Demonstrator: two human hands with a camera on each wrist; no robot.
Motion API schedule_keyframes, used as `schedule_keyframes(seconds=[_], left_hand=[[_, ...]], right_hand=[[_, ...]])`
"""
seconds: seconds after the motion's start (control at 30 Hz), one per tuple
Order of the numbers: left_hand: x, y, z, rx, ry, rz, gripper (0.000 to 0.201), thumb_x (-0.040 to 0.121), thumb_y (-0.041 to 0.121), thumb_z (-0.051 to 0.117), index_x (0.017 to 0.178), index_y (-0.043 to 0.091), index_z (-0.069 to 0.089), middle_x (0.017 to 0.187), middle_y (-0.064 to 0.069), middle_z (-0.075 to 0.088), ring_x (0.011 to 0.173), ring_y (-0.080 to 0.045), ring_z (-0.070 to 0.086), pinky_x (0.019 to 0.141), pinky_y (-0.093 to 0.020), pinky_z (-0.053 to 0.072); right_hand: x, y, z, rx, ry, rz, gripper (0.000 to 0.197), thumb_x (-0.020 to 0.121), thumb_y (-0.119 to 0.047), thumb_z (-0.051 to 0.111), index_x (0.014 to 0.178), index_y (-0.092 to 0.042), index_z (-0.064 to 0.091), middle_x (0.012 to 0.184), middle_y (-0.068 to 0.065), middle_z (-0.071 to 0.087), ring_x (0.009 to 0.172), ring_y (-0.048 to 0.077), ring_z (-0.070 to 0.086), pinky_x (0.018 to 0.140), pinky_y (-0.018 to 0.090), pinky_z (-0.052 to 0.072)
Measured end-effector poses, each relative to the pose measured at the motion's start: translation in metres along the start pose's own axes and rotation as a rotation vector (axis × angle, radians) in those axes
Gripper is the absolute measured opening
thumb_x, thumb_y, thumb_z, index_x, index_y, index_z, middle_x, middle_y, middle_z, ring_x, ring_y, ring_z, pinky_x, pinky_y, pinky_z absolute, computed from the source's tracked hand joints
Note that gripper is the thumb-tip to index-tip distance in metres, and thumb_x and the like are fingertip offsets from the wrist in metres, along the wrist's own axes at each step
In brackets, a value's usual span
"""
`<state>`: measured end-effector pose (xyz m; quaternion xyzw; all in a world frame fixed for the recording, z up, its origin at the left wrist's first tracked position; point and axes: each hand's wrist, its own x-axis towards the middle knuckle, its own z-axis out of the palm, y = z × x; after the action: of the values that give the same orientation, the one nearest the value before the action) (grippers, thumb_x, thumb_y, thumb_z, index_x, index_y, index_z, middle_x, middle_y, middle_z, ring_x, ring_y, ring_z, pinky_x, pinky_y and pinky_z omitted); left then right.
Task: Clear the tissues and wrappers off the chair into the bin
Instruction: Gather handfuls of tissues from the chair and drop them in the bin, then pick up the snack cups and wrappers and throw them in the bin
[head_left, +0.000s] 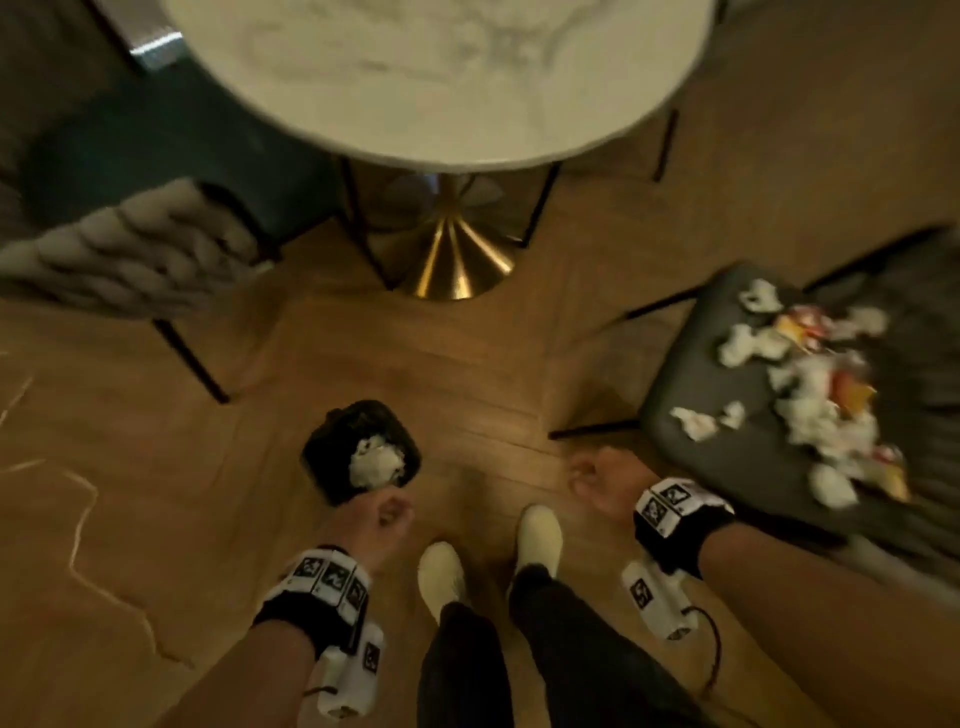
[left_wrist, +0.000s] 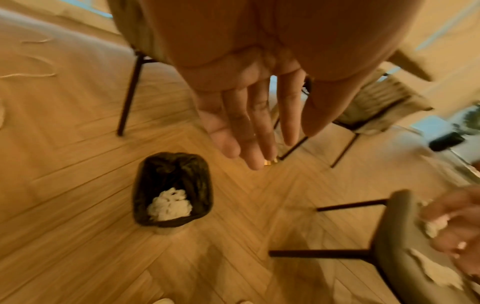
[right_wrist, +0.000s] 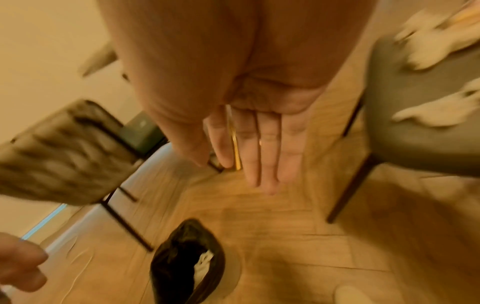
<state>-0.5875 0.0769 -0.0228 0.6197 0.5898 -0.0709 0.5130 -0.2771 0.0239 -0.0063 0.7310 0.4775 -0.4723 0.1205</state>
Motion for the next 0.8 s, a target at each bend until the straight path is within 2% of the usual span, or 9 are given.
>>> schedule_keyframes(seconds=[0.03, 0.1, 0.2, 0.3, 0.4, 0.5, 0.63, 0.7, 0.8], left_hand=[[-0.005, 0.02, 0.0, 0.049, -0.017, 0.021, 0.016, 0.086, 0.022, 0.061, 0.082, 0.037, 0.062, 0.094, 0.004, 0.068, 0.084, -0.01, 0.061, 0.075, -0.027, 0.051], [-0.012, 0.063, 0.004, 0.147, -0.061, 0.076, 0.01, 0.087, 0.023, 0.059, 0.091, 0.029, 0.066, 0.095, 0.006, 0.066, 0.086, -0.008, 0.058, 0.073, -0.021, 0.047], [-0.024, 0.129, 0.02, 0.25, -0.132, 0.192, 0.011, 0.088, 0.023, 0.059, 0.094, 0.028, 0.067, 0.095, 0.005, 0.067, 0.09, -0.013, 0.06, 0.079, -0.029, 0.049], [-0.031, 0.188, 0.05, 0.35, -0.205, 0.302, 0.012, 0.087, 0.02, 0.059, 0.09, 0.03, 0.065, 0.087, 0.01, 0.064, 0.083, -0.008, 0.059, 0.068, -0.021, 0.046], [-0.03, 0.241, 0.086, 0.456, -0.263, 0.385, 0.012, 0.086, 0.017, 0.061, 0.093, 0.026, 0.066, 0.085, 0.008, 0.064, 0.079, -0.005, 0.058, 0.062, -0.013, 0.039], [-0.017, 0.29, 0.123, 0.558, -0.359, 0.406, 0.013, 0.086, 0.019, 0.062, 0.095, 0.028, 0.064, 0.092, 0.005, 0.066, 0.083, -0.006, 0.058, 0.072, -0.02, 0.044], [0.016, 0.353, 0.177, 0.658, -0.402, 0.376, 0.013, 0.087, 0.018, 0.06, 0.094, 0.029, 0.062, 0.097, 0.005, 0.065, 0.089, -0.011, 0.06, 0.084, -0.031, 0.049], [0.034, 0.376, 0.202, 0.67, -0.413, 0.324, 0.013, 0.088, 0.019, 0.058, 0.093, 0.032, 0.06, 0.098, 0.005, 0.063, 0.089, -0.01, 0.058, 0.083, -0.032, 0.049], [0.061, 0.401, 0.236, 0.668, -0.416, 0.269, 0.017, 0.089, 0.021, 0.057, 0.087, 0.038, 0.056, 0.096, 0.006, 0.061, 0.087, -0.008, 0.057, 0.072, -0.024, 0.043]], right_hand=[[-0.028, 0.02, -0.01, 0.045, 0.026, 0.035, 0.031, 0.092, -0.03, 0.054, 0.121, -0.022, 0.061, 0.123, 0.005, 0.064, 0.108, 0.021, 0.061, 0.091, 0.029, 0.046], [-0.079, 0.062, -0.024, 0.114, 0.132, 0.097, 0.029, 0.091, -0.028, 0.057, 0.118, -0.019, 0.063, 0.123, 0.006, 0.066, 0.111, 0.025, 0.061, 0.094, 0.031, 0.044], [-0.145, 0.123, -0.023, 0.211, 0.267, 0.203, 0.025, 0.091, -0.028, 0.058, 0.113, -0.018, 0.066, 0.117, 0.008, 0.068, 0.108, 0.027, 0.062, 0.09, 0.032, 0.045], [-0.194, 0.179, -0.012, 0.376, 0.32, 0.326, 0.021, 0.091, -0.027, 0.058, 0.107, -0.018, 0.067, 0.097, 0.007, 0.068, 0.097, 0.026, 0.065, 0.081, 0.031, 0.048], [-0.224, 0.235, -0.009, 0.482, 0.311, 0.401, 0.008, 0.09, -0.028, 0.058, 0.084, -0.029, 0.064, 0.081, -0.002, 0.065, 0.085, 0.023, 0.066, 0.078, 0.033, 0.053], [-0.236, 0.294, -0.025, 0.552, 0.34, 0.456, 0.015, 0.088, -0.031, 0.059, 0.073, -0.035, 0.059, 0.086, 0.001, 0.069, 0.082, 0.023, 0.067, 0.079, 0.038, 0.057], [-0.227, 0.372, -0.083, 0.576, 0.453, 0.482, 0.009, 0.086, -0.034, 0.063, 0.087, -0.025, 0.068, 0.082, 0.0, 0.067, 0.083, 0.02, 0.065, 0.073, 0.031, 0.051], [-0.203, 0.408, -0.11, 0.581, 0.47, 0.48, 0.015, 0.087, -0.031, 0.063, 0.093, -0.019, 0.07, 0.087, 0.001, 0.067, 0.083, 0.019, 0.062, 0.071, 0.028, 0.045], [-0.158, 0.445, -0.143, 0.466, 0.389, 0.45, 0.02, 0.087, -0.029, 0.062, 0.101, -0.016, 0.069, 0.109, 0.007, 0.067, 0.095, 0.023, 0.061, 0.079, 0.032, 0.049]])
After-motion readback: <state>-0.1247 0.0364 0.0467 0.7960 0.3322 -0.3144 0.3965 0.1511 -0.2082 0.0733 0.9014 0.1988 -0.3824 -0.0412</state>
